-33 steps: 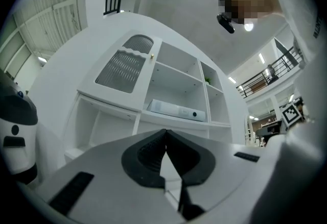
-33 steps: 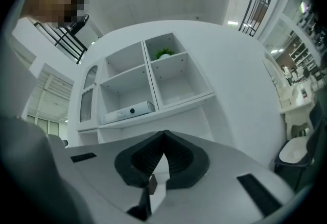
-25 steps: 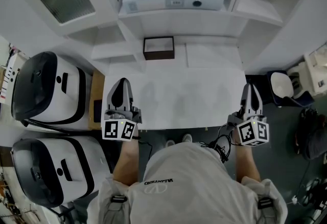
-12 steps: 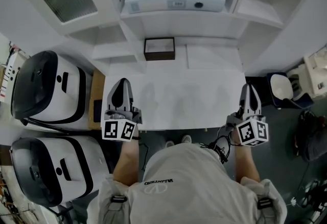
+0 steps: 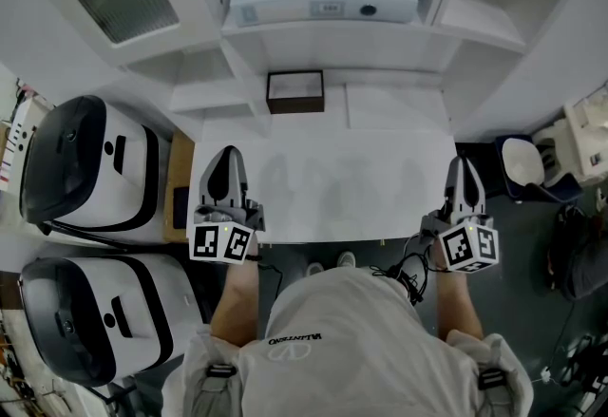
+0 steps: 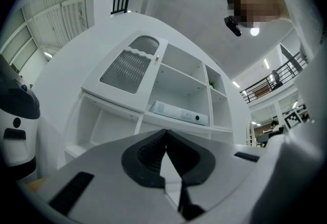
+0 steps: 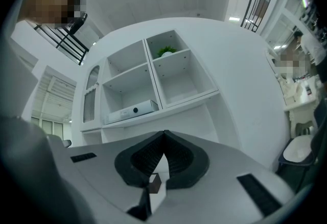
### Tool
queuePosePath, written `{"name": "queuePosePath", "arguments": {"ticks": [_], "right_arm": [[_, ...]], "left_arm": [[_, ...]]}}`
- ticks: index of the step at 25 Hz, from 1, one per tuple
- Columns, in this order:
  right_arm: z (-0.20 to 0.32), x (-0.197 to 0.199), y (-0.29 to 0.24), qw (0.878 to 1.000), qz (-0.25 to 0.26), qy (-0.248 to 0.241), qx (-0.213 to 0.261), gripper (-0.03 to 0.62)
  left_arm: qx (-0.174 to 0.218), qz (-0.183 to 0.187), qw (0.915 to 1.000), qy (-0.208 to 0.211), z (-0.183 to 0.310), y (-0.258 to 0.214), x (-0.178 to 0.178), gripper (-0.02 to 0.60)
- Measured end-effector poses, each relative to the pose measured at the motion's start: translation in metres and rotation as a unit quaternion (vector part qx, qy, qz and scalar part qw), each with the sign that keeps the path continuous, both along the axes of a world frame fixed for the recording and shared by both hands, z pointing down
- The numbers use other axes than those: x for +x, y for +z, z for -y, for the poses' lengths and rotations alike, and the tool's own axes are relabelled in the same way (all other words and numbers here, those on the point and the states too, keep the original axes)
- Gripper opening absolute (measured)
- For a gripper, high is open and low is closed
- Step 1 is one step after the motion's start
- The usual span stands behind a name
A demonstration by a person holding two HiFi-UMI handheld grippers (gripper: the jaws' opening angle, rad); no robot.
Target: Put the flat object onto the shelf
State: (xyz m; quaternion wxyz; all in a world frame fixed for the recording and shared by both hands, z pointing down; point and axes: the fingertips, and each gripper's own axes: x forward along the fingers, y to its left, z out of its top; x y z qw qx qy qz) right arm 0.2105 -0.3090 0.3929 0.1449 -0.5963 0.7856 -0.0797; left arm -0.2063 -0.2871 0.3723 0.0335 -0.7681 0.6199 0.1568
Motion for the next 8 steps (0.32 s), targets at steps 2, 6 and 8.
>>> {"name": "queuePosePath", "arguments": {"ticks": [2,6,8], "right_arm": [[0.0005,-0.0005,0.0,1.0,-0.001,0.0,0.0,0.009],[0.0021,-0.0016,-0.0008,1.0,0.001,-0.003,0.005,0.009],[0.0028,-0.0021,-0.0008,1.0,0.001,-0.004,0.006,0.009]], "left_arm": [[-0.001,0.0,1.0,0.0,0.0005,0.0004,0.0,0.005],[0.0,0.0,1.0,-0.001,0.0015,-0.0007,-0.0006,0.005],[0.001,0.002,1.0,-0.001,0.0022,-0.0011,-0.0007,0.005]]}}
